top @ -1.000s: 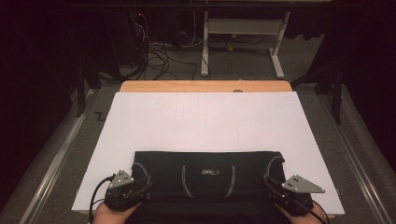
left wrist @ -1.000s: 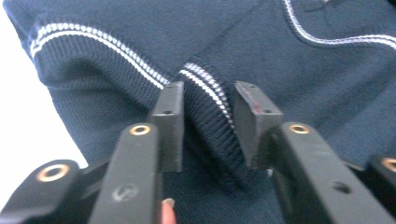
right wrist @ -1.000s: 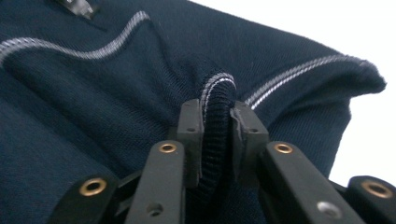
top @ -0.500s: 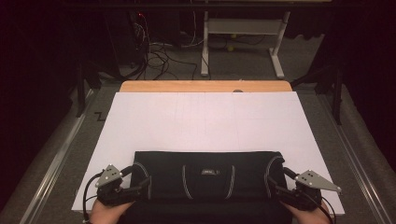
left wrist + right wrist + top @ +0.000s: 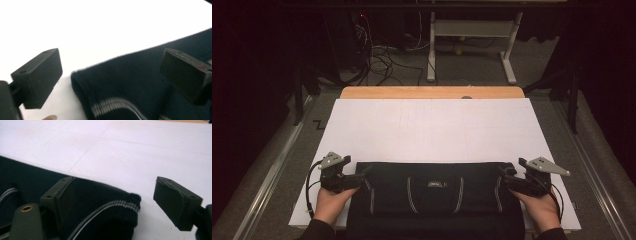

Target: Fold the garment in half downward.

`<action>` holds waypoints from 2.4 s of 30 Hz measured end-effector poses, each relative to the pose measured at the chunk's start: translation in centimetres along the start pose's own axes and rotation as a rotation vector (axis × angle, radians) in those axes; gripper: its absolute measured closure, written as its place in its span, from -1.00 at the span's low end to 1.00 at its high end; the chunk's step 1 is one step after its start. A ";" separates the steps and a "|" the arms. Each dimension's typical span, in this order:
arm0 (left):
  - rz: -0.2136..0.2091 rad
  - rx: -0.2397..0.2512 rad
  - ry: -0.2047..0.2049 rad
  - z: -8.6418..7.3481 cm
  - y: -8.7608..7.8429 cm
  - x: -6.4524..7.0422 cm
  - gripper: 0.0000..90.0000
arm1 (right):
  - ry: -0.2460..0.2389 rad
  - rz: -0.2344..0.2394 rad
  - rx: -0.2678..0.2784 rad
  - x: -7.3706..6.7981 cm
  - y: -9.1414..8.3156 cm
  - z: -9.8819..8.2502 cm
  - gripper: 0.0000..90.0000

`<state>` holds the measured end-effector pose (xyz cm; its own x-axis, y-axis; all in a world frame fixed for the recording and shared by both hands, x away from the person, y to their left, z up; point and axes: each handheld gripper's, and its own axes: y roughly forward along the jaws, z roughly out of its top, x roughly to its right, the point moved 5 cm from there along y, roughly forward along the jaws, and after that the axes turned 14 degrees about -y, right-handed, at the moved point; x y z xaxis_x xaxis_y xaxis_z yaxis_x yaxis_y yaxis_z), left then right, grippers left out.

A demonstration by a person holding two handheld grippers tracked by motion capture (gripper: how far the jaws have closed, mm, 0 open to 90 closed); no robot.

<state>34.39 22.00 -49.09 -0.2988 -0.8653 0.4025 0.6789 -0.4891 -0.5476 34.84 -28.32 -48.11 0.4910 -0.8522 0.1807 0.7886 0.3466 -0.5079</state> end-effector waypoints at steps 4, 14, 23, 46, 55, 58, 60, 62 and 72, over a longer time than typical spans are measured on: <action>0.047 -0.083 0.005 -0.7 1.1 0.0 -0.95 | 0.033 -0.009 -0.031 0.3 1.1 0.0 -0.67; 0.115 -0.204 -0.001 -2.8 0.9 -0.8 -0.69 | 0.014 -0.036 -0.127 0.2 1.0 -1.7 -0.44; 0.083 -0.200 0.033 -3.5 0.7 0.0 -0.11 | 0.042 0.002 -0.175 0.0 1.0 -2.4 -0.24; 0.015 -0.135 0.032 -3.1 0.2 0.9 0.59 | -0.015 0.052 -0.119 -1.7 0.5 -1.5 0.72; 0.041 -0.029 0.103 -2.0 -1.0 1.9 0.63 | -0.047 0.025 -0.064 -1.6 -0.3 -0.9 0.74; 0.048 -0.012 0.128 -1.7 -1.2 2.3 0.64 | -0.061 0.016 -0.048 -1.6 -0.5 -0.6 0.75; 0.051 -0.010 0.138 -1.5 -1.2 2.3 0.64 | -0.065 0.011 -0.032 -1.5 -0.7 -0.3 0.76; 0.045 -0.005 0.137 -1.2 -1.2 2.3 0.64 | -0.071 0.008 -0.015 -1.4 -0.8 0.1 0.76; 0.062 0.042 0.157 1.9 -0.8 2.4 0.64 | -0.119 -0.026 0.036 -0.4 -0.4 3.0 0.76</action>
<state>34.46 20.53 -46.29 -0.3544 -0.9019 0.2472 0.7258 -0.4319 -0.5355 35.46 -26.94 -45.50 0.5087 -0.8095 0.2930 0.8135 0.3406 -0.4714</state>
